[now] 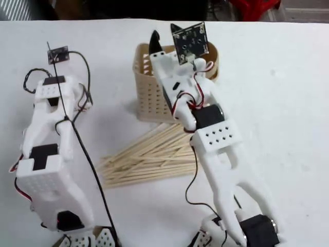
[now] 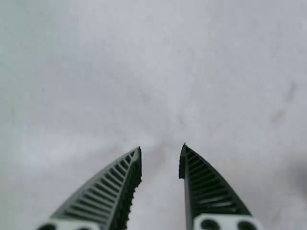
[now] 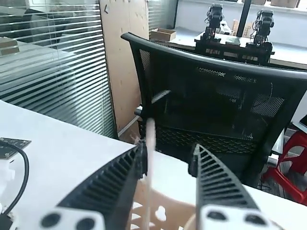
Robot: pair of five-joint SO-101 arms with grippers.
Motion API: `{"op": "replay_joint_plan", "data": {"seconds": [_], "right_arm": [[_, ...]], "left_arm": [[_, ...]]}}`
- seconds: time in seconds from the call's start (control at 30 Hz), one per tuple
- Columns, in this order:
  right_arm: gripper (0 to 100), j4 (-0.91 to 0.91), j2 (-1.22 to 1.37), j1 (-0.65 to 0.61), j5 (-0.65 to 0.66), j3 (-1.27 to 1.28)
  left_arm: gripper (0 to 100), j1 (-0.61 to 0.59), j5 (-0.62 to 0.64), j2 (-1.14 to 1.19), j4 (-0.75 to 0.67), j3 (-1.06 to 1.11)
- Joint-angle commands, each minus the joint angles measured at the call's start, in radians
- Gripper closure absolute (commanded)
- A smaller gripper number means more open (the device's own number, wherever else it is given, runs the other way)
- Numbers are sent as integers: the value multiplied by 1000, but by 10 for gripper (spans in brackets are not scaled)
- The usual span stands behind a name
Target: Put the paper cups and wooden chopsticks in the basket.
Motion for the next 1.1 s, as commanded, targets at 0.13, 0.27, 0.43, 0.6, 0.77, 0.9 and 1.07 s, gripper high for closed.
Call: {"op": "replay_joint_plan", "data": {"seconds": [0.13, 0.27, 0.43, 0.6, 0.77, 0.9, 1.07], "right_arm": [[840, 274, -136, 8, -21, -9], [837, 615, -317, 28, -14, -11], [839, 892, -521, 13, 129, -11], [837, 1115, -536, -58, 321, 2], [836, 1152, -538, -173, 453, 144], [836, 1125, -538, -312, 598, 328], [836, 926, -536, -355, 600, 500]], "left_arm": [[849, 10, 11, -31, -12, -5], [849, 10, 11, -31, -12, -5], [849, 10, 11, -31, -15, -5], [849, 8, 11, -31, -15, -5], [849, 8, 11, -31, -15, -5], [849, 8, 11, -31, -12, -5], [849, 8, 9, -31, -14, -5]]}}
